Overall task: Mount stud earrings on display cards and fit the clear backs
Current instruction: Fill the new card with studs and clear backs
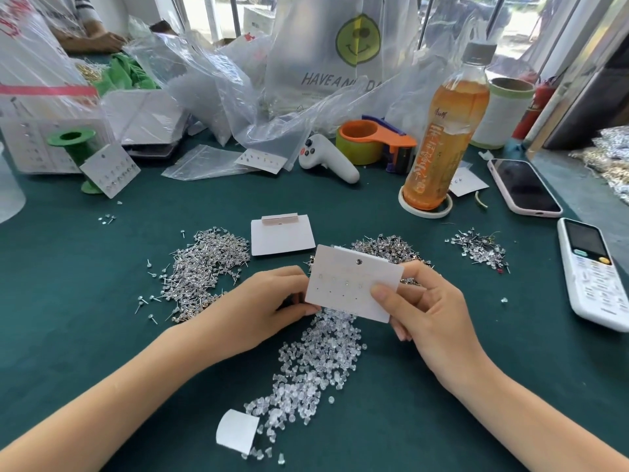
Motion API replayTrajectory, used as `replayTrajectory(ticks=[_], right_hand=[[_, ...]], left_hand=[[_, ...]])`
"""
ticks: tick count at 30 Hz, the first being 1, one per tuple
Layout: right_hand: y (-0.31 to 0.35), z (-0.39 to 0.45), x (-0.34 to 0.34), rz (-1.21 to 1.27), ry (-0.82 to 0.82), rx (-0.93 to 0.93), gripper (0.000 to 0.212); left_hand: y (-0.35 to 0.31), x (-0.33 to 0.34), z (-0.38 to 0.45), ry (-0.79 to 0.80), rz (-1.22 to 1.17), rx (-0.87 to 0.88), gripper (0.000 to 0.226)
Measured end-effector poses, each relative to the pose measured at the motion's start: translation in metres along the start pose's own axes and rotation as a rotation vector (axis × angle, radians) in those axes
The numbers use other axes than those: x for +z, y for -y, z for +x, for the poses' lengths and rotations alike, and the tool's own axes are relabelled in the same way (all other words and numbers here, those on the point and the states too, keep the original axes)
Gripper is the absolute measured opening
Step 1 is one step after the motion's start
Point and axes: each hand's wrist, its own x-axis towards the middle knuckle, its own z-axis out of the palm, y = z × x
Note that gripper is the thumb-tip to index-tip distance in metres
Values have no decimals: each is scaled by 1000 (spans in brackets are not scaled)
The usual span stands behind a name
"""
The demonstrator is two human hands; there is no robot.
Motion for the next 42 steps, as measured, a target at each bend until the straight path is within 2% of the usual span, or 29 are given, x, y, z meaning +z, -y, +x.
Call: replayTrajectory(ticks=[3, 7, 12, 14, 17, 19, 22, 32, 42], right_hand=[[0, 0, 1, 10, -2, -15, 7], [0, -5, 2, -31, -9, -122, 12], [4, -8, 2, -298, 34, -472, 13], [6, -6, -2, -449, 92, -678, 14], [-1, -1, -12, -704, 186, -960, 10], [-5, 0, -15, -851, 179, -1077, 10], [-8, -1, -17, -992, 154, -1190, 10], [-9, -1, -17, -1110, 164, -1217, 26], [-5, -2, -16, -1131, 187, -1178, 13]], left_hand=[[0, -1, 0, -34, -30, 3, 12], [0, -6, -2, -105, -241, -63, 19], [-3, -21, 8, -107, -494, -164, 21], [-7, -29, 14, -52, -573, -190, 21], [-21, -37, 26, 119, -616, -149, 17], [-30, -39, 34, 223, -597, -114, 16], [-39, -37, 41, 299, -507, -68, 17], [-40, -29, 35, 315, -487, -67, 15], [-43, -25, 33, 282, -465, -42, 13]])
